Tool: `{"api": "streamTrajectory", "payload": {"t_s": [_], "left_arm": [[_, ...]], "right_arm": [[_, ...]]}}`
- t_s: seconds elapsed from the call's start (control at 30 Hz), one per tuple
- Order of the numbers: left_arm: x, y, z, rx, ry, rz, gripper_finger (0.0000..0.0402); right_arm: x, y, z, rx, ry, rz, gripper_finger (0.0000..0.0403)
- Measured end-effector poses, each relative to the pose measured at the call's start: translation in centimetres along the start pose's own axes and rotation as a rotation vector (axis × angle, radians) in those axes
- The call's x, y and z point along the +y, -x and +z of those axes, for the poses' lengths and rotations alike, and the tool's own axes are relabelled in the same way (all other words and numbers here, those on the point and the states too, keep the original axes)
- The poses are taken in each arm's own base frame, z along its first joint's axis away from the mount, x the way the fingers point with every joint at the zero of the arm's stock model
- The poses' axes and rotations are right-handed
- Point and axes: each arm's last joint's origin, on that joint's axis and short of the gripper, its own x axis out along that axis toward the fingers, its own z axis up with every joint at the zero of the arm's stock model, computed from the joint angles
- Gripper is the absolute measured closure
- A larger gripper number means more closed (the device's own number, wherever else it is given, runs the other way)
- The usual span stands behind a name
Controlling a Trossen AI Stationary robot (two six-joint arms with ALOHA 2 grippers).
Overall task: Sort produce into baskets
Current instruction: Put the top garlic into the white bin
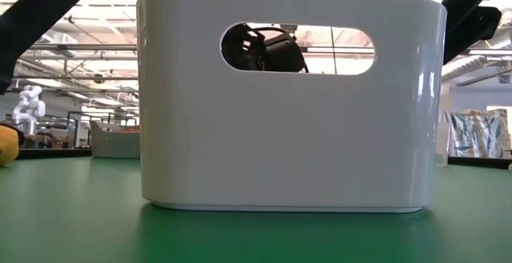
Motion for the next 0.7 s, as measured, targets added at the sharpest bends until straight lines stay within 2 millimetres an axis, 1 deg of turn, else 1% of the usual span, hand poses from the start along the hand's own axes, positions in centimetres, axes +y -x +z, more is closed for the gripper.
{"api": "streamTrajectory", "payload": {"t_s": [0.07,0.17,0.23,0.33,0.4,0.47,0.57,0.7], "left_arm": [[-0.2,1.3,0.4,0.01,-0.059,-0.019,0.0387],[-0.8,4.2,0.7,0.026,-0.184,-0.08,0.0386],[-0.9,6.5,0.7,0.05,-0.295,-0.107,0.0386],[-0.9,10.5,0.7,0.086,-0.425,-0.177,0.0386],[-0.9,13.3,0.6,0.131,-0.5,-0.26,0.0386],[-0.8,15.6,0.1,0.2,-0.568,-0.346,0.0386],[-1.0,18.4,-1.7,0.285,-0.622,-0.457,0.0386],[-1.7,21.1,-6.0,0.354,-0.706,-0.525,0.0386]], "right_arm": [[0.0,0.0,0.0,0.0,0.0,0.0,0.009],[0.0,0.0,0.0,-0.004,0.006,-0.001,0.009],[0.0,0.0,0.0,-0.004,0.017,-0.002,0.009],[0.0,0.0,0.0,-0.004,0.045,-0.003,0.009],[0.0,0.0,0.0,-0.004,0.068,-0.004,0.009],[0.0,0.0,0.0,-0.004,0.096,-0.008,0.009],[0.0,0.0,0.0,-0.007,0.149,-0.005,0.009],[0.1,0.0,0.1,-0.011,0.206,0.001,0.009]]}}
